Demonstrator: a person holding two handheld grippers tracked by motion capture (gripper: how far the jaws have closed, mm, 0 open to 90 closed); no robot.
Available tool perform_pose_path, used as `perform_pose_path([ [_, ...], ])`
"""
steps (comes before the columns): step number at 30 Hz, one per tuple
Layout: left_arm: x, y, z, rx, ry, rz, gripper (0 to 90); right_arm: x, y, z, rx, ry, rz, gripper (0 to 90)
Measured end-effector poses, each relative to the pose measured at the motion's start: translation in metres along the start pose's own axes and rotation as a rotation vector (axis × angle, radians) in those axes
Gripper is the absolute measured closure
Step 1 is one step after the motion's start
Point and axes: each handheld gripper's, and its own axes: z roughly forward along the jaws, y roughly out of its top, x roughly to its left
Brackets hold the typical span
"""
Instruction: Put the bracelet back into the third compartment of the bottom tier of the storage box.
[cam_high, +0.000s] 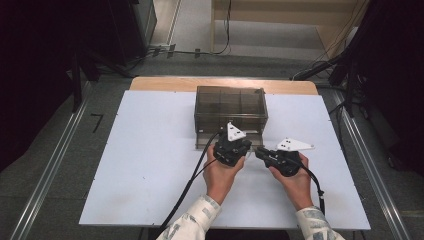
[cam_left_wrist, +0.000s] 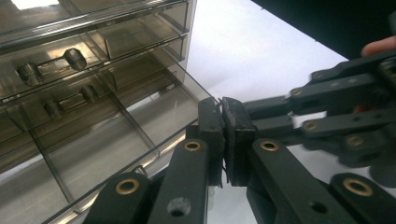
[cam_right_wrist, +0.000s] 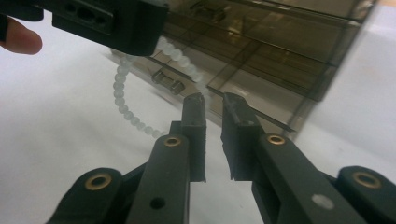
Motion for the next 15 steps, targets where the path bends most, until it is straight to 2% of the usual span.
perform_pose_path([
  [7, -0.002, -0.001, 0.001, 0.005, -0.009, 0.006, 88.7, 0.003, 0.002, 0.010, -0.001, 0.011, -0.008, 76.8],
  [10, -0.004, -0.001, 0.000, 0.000, -0.015, 0.005, 88.7, 0.003, 0.002, 0.013, 0.005, 0.004, -0.017, 80.9],
  [15, -0.006, -0.003, -0.001, 0.004, -0.016, 0.010, 88.7, 0.003, 0.001, 0.016, 0.003, 0.011, -0.023, 81.3],
])
